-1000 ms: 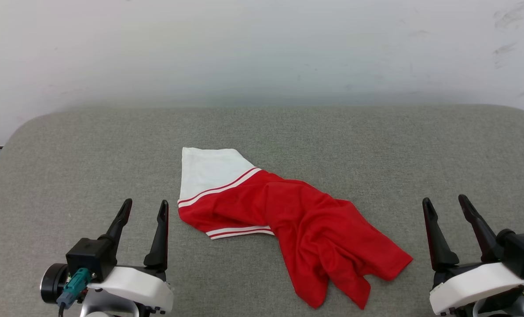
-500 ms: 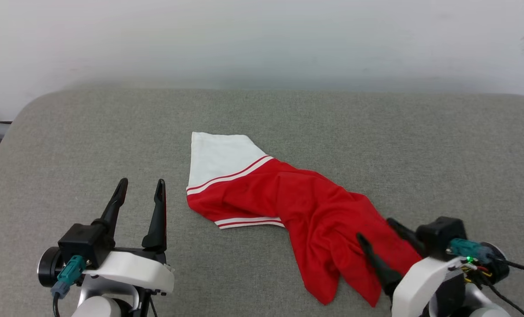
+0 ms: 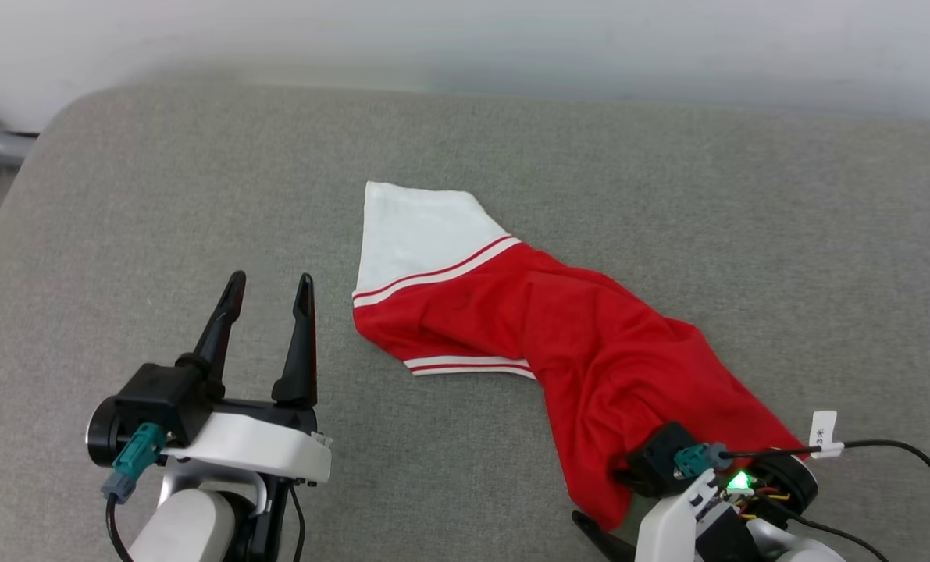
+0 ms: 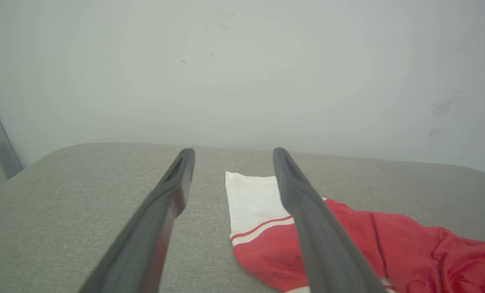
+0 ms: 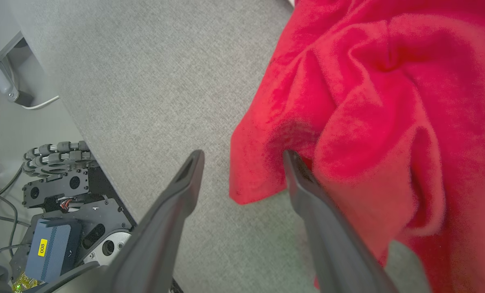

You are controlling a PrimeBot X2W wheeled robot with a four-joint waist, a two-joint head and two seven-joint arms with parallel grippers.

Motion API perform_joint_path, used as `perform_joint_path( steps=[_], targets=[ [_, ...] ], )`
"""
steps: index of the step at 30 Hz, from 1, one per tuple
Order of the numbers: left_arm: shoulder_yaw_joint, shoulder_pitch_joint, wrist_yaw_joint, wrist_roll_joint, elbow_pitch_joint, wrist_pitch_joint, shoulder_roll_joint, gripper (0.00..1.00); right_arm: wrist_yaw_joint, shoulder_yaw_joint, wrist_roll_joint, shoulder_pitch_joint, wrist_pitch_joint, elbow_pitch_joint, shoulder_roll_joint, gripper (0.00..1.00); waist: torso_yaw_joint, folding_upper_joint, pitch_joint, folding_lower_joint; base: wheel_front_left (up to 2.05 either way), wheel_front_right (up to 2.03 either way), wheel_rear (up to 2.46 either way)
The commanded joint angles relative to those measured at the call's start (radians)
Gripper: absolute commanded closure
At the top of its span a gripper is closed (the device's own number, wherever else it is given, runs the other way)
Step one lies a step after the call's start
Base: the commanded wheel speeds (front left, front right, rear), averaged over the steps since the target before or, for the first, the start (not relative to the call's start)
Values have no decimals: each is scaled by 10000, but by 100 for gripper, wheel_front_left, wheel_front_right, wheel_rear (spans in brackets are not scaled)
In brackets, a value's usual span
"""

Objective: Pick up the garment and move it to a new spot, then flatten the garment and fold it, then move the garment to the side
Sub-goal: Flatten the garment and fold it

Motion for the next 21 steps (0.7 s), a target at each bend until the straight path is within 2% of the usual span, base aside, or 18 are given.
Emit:
perform_joint_path(
  steps=[1, 11, 12, 14, 15, 21],
  targets=[
    [40, -167, -82, 39, 34, -47, -45, 0, -7, 107, -33, -237, -111, 209, -46, 0, 178, 0, 297, -1, 0, 0, 0],
    [320, -567, -387, 267, 269, -113, -398, 0, -4, 1351, 514, -600, 4, 1866, 18, 0, 428, 0, 955, -1, 0, 0, 0],
    [363, -591, -411, 294, 263, -114, -429, 0, -2, 1458, 622, -581, 95, 1994, 11, 11, 433, 0, 981, -1, 0, 0, 0],
    [448, -597, -452, 363, 262, -117, -497, 0, 10, 1642, 759, -564, 259, 2151, -32, 91, 437, 0, 1011, -1, 0, 0, 0],
    [486, -588, -493, 384, 271, -118, -531, 0, 10, 1704, 860, -576, 345, 2212, -45, 100, 432, 0, 1019, -1, 0, 0, 0],
    [706, -464, -637, 555, 349, -119, -706, 0, 1, 1304, 913, -1030, -130, 1794, -90, 100, 332, 0, 920, -1, 0, 0, 0]
  ],
)
